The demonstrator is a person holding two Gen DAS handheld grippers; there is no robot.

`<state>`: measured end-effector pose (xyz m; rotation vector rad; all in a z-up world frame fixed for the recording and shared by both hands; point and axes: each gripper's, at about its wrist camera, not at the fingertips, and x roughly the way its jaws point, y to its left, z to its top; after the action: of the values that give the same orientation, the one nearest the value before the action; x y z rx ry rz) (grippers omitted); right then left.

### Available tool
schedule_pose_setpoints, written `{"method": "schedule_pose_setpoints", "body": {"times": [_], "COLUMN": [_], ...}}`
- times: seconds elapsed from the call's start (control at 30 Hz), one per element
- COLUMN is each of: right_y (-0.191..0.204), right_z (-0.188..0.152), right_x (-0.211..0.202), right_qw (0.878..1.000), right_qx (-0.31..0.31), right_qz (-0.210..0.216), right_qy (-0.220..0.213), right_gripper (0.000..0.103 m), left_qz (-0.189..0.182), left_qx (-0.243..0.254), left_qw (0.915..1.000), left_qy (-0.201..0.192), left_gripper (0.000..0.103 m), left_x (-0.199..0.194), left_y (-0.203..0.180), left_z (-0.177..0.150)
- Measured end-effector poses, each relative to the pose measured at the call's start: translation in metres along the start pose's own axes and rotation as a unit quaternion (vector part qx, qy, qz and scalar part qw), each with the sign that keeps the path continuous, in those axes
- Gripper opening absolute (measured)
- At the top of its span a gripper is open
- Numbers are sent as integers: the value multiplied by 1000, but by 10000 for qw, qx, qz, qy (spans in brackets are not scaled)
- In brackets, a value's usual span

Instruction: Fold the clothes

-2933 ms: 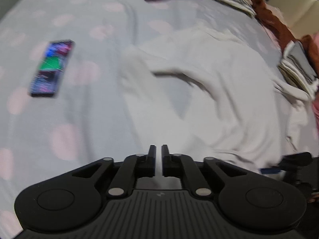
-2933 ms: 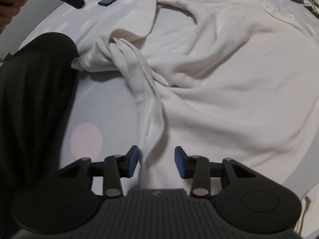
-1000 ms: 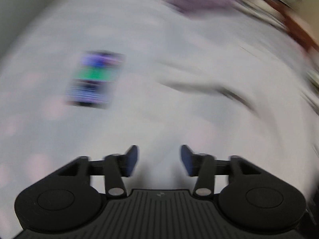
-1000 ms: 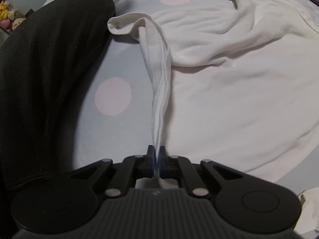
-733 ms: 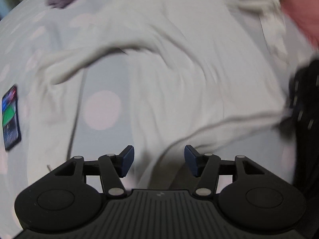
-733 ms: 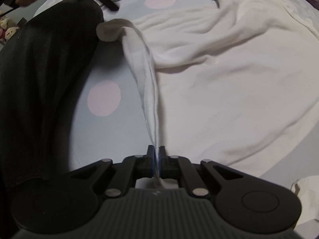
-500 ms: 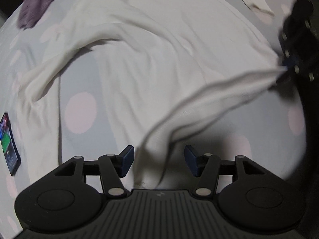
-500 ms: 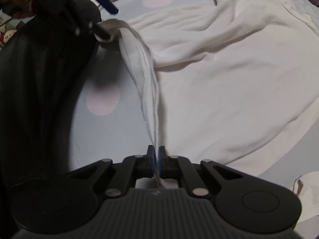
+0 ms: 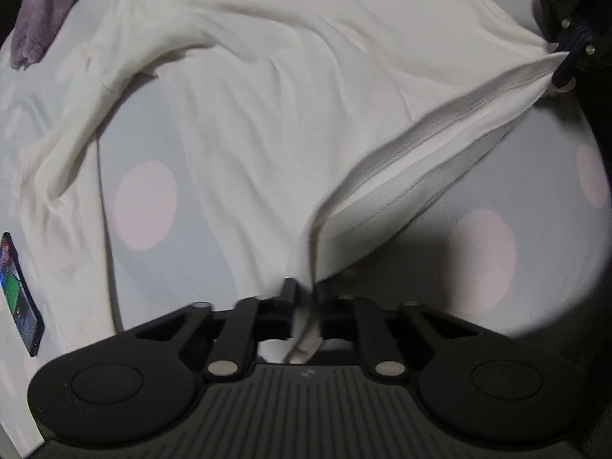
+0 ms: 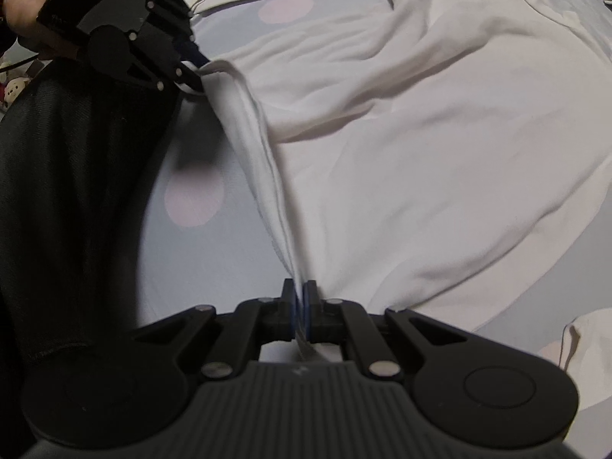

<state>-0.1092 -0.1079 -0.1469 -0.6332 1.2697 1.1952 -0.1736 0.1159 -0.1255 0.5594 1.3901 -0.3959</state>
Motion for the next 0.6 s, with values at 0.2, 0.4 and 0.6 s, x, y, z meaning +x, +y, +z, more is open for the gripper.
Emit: {"method": "schedule_pose_setpoints", "body": {"times": [0.2, 0.4, 0.6], "right_y": [-1, -3, 5], "right_z": [-1, -3, -10], "right_x": [3, -2, -6], "right_qw": [10000, 9999, 9983], "right_qx": [-27, -76, -414], "right_qz": [-65, -81, 27], "right_qy": [64, 95, 400], "right_gripper": [5, 5, 5], "left_qz": [-127, -438, -1031], "left_qx": [-220, -194, 351], "left_qw": [9994, 9986, 9940], "left_qy": [-240, -234, 33], "left_gripper": [0, 0, 0], "left_x": [-28, -36, -36], "left_y": [18, 24, 5], "left_z": [-17, -18, -21]}}
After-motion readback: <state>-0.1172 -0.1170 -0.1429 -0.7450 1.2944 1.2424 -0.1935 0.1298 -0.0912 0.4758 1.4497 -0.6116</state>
